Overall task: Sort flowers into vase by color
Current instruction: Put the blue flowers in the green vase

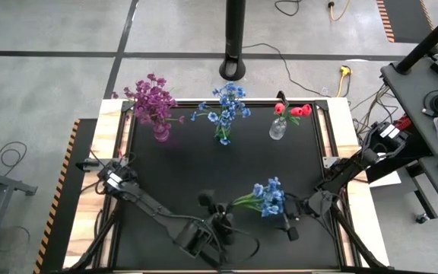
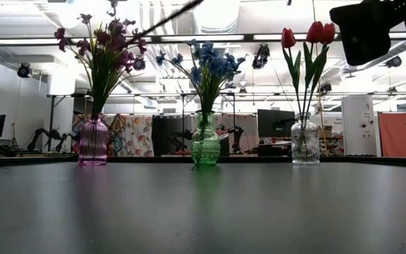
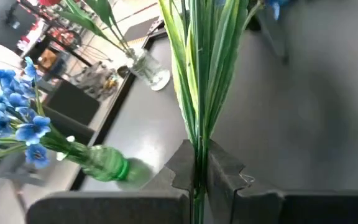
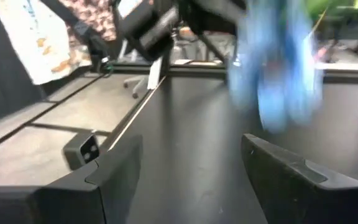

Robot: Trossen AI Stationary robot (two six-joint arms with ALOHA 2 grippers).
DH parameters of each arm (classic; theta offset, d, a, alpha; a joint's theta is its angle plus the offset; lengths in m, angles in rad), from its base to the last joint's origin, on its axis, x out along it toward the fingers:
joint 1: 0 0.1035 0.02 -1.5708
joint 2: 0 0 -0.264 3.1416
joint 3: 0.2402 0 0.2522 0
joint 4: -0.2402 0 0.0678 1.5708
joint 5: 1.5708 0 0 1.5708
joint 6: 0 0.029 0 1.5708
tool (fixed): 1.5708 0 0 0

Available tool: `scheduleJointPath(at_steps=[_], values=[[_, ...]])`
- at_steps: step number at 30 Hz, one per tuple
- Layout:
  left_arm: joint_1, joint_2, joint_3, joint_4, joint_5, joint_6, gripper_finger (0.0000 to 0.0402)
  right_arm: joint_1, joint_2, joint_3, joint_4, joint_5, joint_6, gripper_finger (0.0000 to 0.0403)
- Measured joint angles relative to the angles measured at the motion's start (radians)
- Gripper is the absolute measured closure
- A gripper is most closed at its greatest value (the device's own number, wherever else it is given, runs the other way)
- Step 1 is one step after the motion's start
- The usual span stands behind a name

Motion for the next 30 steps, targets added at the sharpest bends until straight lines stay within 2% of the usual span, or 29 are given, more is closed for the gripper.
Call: scheduleJointPath(at_steps=[4, 6, 9, 12, 17, 20, 23, 26, 30], values=[[0.025, -0.012, -0.011, 0.002, 0.002, 0.004, 0.0399, 0.000, -0.002, 0.008, 0.003, 0.081, -0.045, 0.0138], [0.027, -0.016, 0.014, 0.025, -0.003, -0.021, 0.0399, -0.001, -0.008, 0.010, 0.003, 0.084, -0.067, 0.0138], [0.009, -0.019, 0.027, 0.150, -0.072, 0.000, 0.0399, 0.002, -0.015, 0.009, 0.005, 0.078, -0.104, 0.0138], [-0.009, -0.017, -0.011, 0.327, -0.128, 0.115, 0.0399, 0.005, -0.018, 0.004, 0.002, 0.040, -0.153, 0.0138], [0.026, -0.012, -0.109, 0.435, -0.128, 0.155, 0.0399, 0.002, -0.018, -0.001, 0.018, 0.032, -0.177, 0.0138], [0.063, -0.013, -0.150, 0.437, -0.072, 0.153, 0.0399, -0.005, -0.019, -0.001, 0.050, 0.065, -0.207, 0.0139], [0.082, -0.014, -0.164, 0.394, 0.031, 0.143, 0.0399, -0.010, -0.019, -0.007, 0.042, 0.093, -0.222, 0.0143], [0.076, -0.022, -0.149, 0.311, 0.036, 0.139, 0.0399, -0.009, -0.019, -0.029, 0.043, 0.094, -0.195, 0.0149], [0.055, -0.073, -0.136, 0.153, 0.013, 0.102, 0.0399, -0.009, -0.020, -0.070, 0.041, 0.154, -0.152, 0.0155]])
